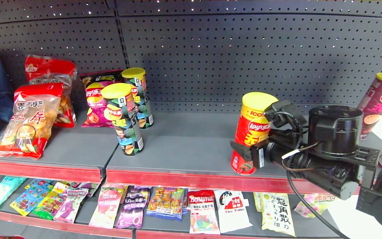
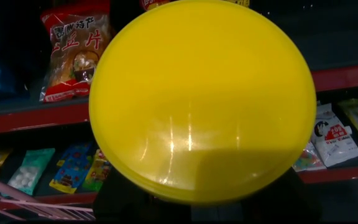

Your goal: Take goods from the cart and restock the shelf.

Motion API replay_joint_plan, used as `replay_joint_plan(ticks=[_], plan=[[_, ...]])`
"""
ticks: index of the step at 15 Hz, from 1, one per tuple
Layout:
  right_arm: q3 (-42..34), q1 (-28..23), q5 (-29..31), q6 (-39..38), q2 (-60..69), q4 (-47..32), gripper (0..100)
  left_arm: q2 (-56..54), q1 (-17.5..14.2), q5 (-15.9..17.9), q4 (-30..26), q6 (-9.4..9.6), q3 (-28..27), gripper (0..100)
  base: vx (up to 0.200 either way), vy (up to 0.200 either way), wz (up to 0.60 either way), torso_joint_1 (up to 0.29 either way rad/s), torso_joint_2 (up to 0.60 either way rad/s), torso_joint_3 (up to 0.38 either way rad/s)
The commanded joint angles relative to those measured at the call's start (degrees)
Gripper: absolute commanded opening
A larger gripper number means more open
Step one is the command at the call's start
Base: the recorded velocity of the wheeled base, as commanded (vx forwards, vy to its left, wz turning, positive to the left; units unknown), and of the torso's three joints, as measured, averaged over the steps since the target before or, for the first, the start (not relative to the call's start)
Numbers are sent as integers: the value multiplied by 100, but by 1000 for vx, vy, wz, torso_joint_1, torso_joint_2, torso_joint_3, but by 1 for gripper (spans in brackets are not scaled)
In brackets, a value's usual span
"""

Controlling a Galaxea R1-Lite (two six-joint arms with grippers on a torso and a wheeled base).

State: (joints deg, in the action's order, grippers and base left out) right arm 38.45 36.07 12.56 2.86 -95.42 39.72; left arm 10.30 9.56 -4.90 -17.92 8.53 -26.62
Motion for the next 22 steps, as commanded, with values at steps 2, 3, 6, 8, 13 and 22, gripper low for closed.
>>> replay_joint_plan(ticks=[2, 3, 6, 8, 13, 22], plan=[[-110, 5, 10, -5, 155, 45, 100, -2, 2, -2, -1, -1, 17, 0, 0, 0, 0, 0, 0, 0], [-224, 5, 10, -5, 287, 45, 100, 7, 2, -2, -1, -1, 17, 0, 0, 0, 0, 0, 0, 0], [-804, -4, 10, -5, 902, 45, 100, 16, 2, -2, -1, -1, 8, 0, 0, 0, 0, 0, 0, 0], [-1138, -4, 10, -5, 1359, 45, 100, 33, 2, 7, -1, -1, 8, 0, 0, 0, 0, 0, 0, 0], [-2017, -944, -447, 663, 3117, -236, 100, 218, 2, 7, -19, 166, -168, 0, 0, 0, 0, 0, 0, 0], [-1797, -2922, -1247, 812, 8425, -6011, 100, 306, 90, 341, -1, 26, -36, 0, 0, 0, 0, 0, 0, 0]])
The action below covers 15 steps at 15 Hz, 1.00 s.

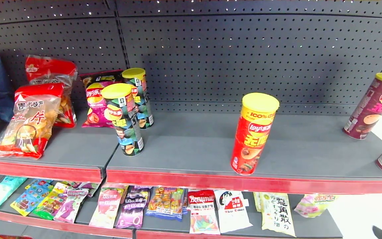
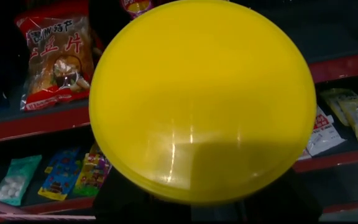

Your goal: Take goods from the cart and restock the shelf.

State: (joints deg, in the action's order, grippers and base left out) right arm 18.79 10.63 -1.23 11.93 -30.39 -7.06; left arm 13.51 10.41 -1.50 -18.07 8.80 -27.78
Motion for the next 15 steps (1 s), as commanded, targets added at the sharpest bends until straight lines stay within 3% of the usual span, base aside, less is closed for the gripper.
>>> replay_joint_plan(ticks=[1, 7, 9, 11, 15], plan=[[64, -360, 149, -174, 2327, -1474, 100, 12, 14, 36, 14, -1, 62, 0, 0, 0, 0, 0, 0, 0], [-806, -360, 1090, -358, 2485, -973, 100, 56, 216, 115, 128, 8, 54, 0, 0, 0, 0, 0, 0, 0], [-1184, -360, 993, -411, 2485, -410, 100, 20, 216, 106, 128, 8, 54, 0, 0, 0, 0, 0, 0, 0], [-1219, -263, 325, -490, 2477, -340, 100, 3, 207, 97, 128, 8, 71, 0, 0, 0, 0, 0, 0, 0], [-1536, -263, 237, -956, 2477, 214, 100, 20, 207, 71, 128, 16, 54, 0, 0, 0, 0, 0, 0, 0]])
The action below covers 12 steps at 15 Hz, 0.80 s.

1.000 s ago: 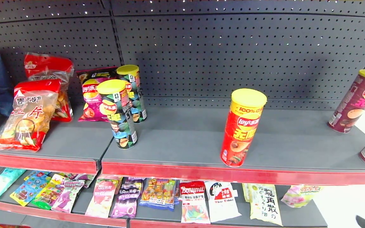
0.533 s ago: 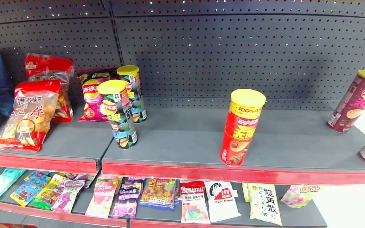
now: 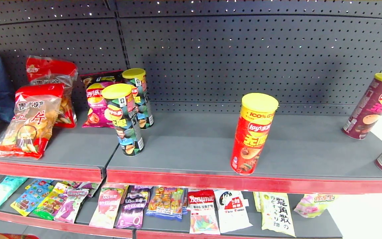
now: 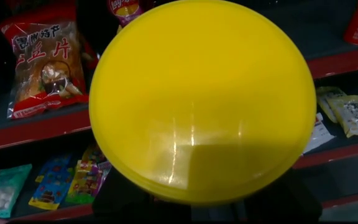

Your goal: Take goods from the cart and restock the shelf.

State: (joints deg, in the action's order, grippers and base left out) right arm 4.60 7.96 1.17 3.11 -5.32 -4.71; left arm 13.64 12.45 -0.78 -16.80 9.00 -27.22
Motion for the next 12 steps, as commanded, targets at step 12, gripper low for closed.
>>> replay_joint_plan(ticks=[12], plan=[[-451, -5, -126, -258, -31, 444, 100, -2, 3, 16, 1, -21, 6, 0, 0, 0, -50, 0, 1, 1]])
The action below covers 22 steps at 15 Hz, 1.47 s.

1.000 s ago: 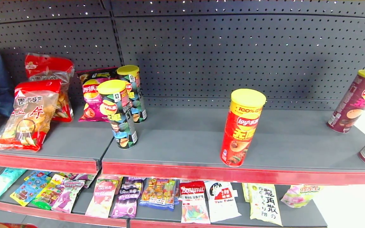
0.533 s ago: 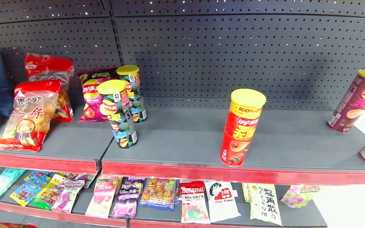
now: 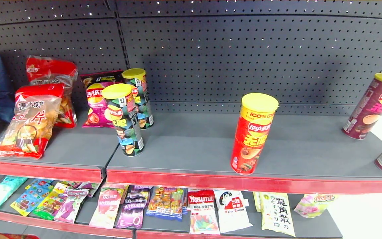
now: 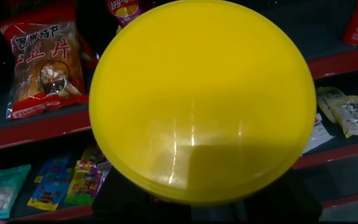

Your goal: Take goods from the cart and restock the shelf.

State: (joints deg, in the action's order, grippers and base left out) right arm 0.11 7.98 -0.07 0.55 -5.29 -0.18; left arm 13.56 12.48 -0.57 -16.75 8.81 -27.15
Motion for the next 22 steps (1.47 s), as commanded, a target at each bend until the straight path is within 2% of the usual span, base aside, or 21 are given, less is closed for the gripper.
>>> replay_joint_plan(ticks=[1, 9, 15, 19, 22], plan=[[-2, 1, -1, -2, -33, 1, 100, 7, 0, -4, -4, -2, -1, 0, 0, 0, -600, 2, 2, -2], [-2, 1, -28, 7, -33, 1, 100, 33, 9, 13, 5, -2, -1, 0, 0, 0, -600, 3, 4, 1], [-2, 1, -37, -28, -33, 1, 100, 86, 9, 31, 5, -2, -1, 0, 0, 0, 0, 0, 0, 0], [-2, 1, -28, -37, -33, 1, 100, 499, 9, 163, 453, -2, 17, 0, 0, 0, 0, 0, 0, 0], [-11, -7, -28, -37, -33, 1, 100, 578, 9, 418, 515, 6, 25, 0, 0, 0, 0, 0, 0, 0]])
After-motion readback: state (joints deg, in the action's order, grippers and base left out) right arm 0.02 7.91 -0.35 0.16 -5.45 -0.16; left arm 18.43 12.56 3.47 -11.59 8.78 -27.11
